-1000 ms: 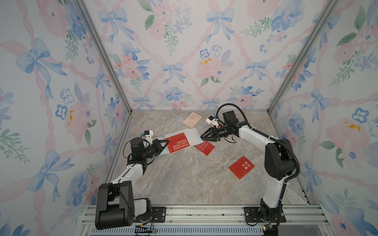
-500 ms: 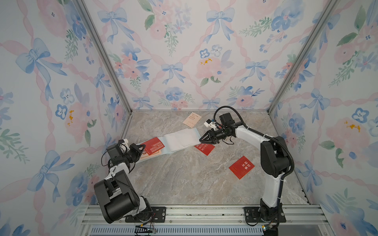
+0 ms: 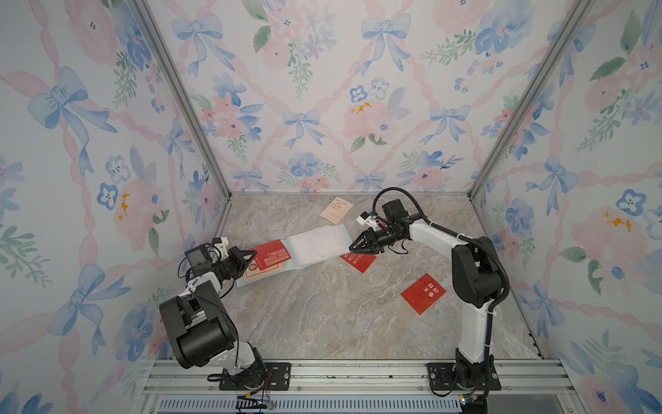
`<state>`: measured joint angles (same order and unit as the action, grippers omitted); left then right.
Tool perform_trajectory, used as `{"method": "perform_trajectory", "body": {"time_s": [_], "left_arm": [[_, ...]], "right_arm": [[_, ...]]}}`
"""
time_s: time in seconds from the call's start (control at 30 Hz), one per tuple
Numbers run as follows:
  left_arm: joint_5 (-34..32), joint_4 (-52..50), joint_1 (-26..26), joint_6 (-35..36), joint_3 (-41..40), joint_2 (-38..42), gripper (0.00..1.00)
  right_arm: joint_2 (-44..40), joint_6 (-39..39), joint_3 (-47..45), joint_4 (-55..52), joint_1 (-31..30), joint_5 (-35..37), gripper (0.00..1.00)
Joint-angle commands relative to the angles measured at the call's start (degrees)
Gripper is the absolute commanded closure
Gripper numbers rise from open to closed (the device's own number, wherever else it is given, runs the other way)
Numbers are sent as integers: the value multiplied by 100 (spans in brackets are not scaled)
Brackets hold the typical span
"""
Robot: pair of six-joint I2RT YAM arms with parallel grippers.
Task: Place the photos into the photo albums
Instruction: Insert the photo into the photo album.
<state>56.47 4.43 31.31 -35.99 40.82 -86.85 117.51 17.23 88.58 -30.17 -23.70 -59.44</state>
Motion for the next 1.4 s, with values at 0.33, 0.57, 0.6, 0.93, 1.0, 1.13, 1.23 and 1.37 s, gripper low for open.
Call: {"method": "perform_trajectory", "body": {"time_s": [0.33,0.57,0.6,0.93,1.0,1.13,1.23,1.37], "left_arm": [[103,-106,-246,35,197,-306,100],[-130,-106,-257,65,225,-369,100],[-136,-104,-249,66,238,-347,100],[-193,-144,-310,144,195,-424,100],[-231,-150,-364,137,192,-449,100],[-352,-250,-472,204,215,-558,100],[-448,-419,-485,314,265,-638,100],[-654,-775,-494,586,382,-654,100]], "right_arm": [[133,-298,68,-350,-38,204,63],[133,-378,30,-439,-43,293,63],[124,-394,17,-448,-41,293,63],[140,-406,64,-481,-33,302,63],[148,-431,83,-511,-30,310,63],[153,-440,79,-510,-20,318,63],[129,-454,62,-518,1,319,63],[123,-477,48,-536,19,328,63]]}}
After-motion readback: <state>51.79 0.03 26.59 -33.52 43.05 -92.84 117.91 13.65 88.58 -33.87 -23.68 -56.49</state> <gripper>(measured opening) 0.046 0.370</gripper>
